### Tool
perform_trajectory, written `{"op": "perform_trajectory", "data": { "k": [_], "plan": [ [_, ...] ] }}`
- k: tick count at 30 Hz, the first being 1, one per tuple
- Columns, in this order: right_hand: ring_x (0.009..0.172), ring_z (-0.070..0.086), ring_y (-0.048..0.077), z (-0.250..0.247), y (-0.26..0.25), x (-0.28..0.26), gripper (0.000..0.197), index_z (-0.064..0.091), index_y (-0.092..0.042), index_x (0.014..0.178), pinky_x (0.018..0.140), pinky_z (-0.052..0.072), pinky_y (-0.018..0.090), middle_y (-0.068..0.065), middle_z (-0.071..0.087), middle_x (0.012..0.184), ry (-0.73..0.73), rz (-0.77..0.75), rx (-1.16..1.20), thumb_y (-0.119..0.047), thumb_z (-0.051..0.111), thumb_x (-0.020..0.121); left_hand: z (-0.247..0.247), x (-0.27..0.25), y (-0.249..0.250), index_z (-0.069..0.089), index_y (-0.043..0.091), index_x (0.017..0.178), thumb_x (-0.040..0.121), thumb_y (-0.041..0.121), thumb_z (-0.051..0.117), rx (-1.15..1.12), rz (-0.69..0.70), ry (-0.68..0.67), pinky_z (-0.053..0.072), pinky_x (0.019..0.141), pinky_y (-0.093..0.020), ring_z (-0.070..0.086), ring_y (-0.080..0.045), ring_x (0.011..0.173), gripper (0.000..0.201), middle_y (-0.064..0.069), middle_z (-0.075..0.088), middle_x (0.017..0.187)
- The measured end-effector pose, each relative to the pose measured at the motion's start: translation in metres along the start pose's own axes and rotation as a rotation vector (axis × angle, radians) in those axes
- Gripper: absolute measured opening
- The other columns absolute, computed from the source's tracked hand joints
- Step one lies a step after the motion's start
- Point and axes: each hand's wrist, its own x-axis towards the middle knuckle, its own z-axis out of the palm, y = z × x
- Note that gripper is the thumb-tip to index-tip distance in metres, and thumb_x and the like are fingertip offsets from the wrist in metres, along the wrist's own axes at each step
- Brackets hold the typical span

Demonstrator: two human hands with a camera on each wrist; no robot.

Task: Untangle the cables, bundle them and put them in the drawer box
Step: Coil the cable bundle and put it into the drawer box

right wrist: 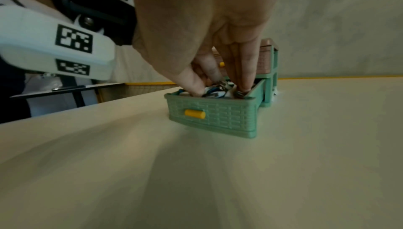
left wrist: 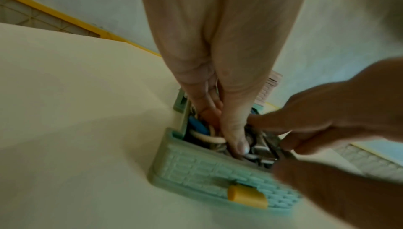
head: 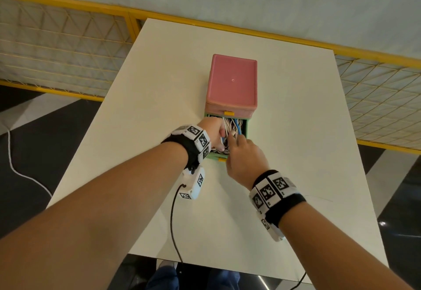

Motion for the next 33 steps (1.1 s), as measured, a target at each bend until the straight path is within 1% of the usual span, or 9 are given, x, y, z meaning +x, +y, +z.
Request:
{"op": "perform_trajectory", "data": {
  "k": [3,5,7,8,11,14,24,29,33],
  "plan": [
    [0.092,0.063,0.026,0.008,-0.009,0.001,0.061,0.052,0.003,0.128,0.069,0.053,0.029,0.020,0.061,0.117,-0.128,0.008,-0.215,-0.032,0.068,0.080,-0.016,-0.006,-0.006,0.062,0.014,0.082,0.072,0.006,0.083,-0.108,0.050,0.013,0.053,0.085,-0.034,0.065,-0.022,0.088,0.024,0.000,0.063,0.085],
    [0.079,0.068,0.021,0.003,-0.013,0.004,0.057,0.066,-0.002,0.113,0.060,0.054,0.025,0.020,0.069,0.107,-0.129,0.056,-0.254,-0.035,0.078,0.069,-0.035,-0.006,-0.009,0.066,0.010,0.085,0.081,0.006,0.074,-0.149,0.107,0.249,0.053,0.085,-0.033,0.064,-0.019,0.085,0.010,0.002,0.062,0.086],
    [0.094,0.066,0.026,0.008,-0.016,0.004,0.045,0.053,0.004,0.127,0.071,0.056,0.028,0.028,0.059,0.123,-0.142,0.040,-0.259,-0.018,0.057,0.088,-0.054,-0.005,-0.006,0.065,0.009,0.095,0.089,0.003,0.062,-0.124,0.163,0.488,0.051,0.089,-0.031,0.061,-0.017,0.093,0.009,0.000,0.059,0.099],
    [0.102,0.063,0.030,0.012,-0.015,0.003,0.043,0.045,0.007,0.133,0.078,0.055,0.030,0.031,0.052,0.130,-0.121,0.016,-0.261,-0.009,0.044,0.093,-0.060,-0.003,-0.002,0.064,0.010,0.106,0.091,0.000,0.056,-0.077,0.201,0.512,0.048,0.096,-0.031,0.059,-0.017,0.103,0.020,-0.002,0.057,0.112],
    [0.084,0.069,0.023,0.010,-0.016,0.003,0.038,0.063,0.001,0.118,0.062,0.056,0.026,0.025,0.066,0.112,-0.062,0.049,-0.286,-0.007,0.047,0.084,-0.061,0.001,0.014,0.039,0.011,0.146,0.090,-0.014,0.043,0.125,0.200,0.232,0.025,0.118,-0.032,0.033,-0.020,0.142,0.061,-0.005,0.034,0.155],
    [0.069,0.069,0.024,0.019,-0.018,0.007,0.039,0.072,0.001,0.102,0.052,0.054,0.026,0.024,0.071,0.094,-0.017,0.072,-0.232,-0.010,0.072,0.065,-0.055,0.003,0.016,0.015,0.012,0.154,0.088,-0.020,0.038,0.280,0.141,0.043,0.009,0.120,-0.028,0.009,-0.018,0.151,0.077,-0.003,0.006,0.164],
    [0.090,0.057,0.026,0.026,-0.020,0.014,0.044,0.057,0.007,0.121,0.072,0.056,0.030,0.017,0.054,0.109,0.252,0.051,-0.079,-0.004,0.051,0.079,-0.059,0.000,0.018,0.009,0.010,0.155,0.088,-0.021,0.037,0.339,0.149,0.000,0.009,0.118,-0.028,0.003,-0.020,0.151,0.079,-0.007,-0.002,0.164],
    [0.105,0.063,0.037,0.031,-0.009,0.015,0.052,0.055,0.010,0.122,0.081,0.056,0.036,0.024,0.062,0.112,0.231,0.004,-0.091,0.002,0.066,0.072,-0.063,-0.001,0.019,0.006,0.009,0.155,0.088,-0.020,0.040,0.375,0.159,-0.027,0.008,0.118,-0.029,0.002,-0.020,0.151,0.081,-0.007,-0.004,0.164],
    [0.107,0.062,0.041,0.037,-0.005,0.015,0.050,0.057,0.012,0.120,0.076,0.059,0.040,0.028,0.063,0.114,0.182,-0.032,-0.058,0.007,0.057,0.071,-0.060,0.001,0.017,0.005,0.009,0.155,0.088,-0.018,0.043,0.386,0.157,-0.038,0.007,0.120,-0.030,0.000,-0.020,0.151,0.082,-0.007,-0.005,0.164]
  ]
}}
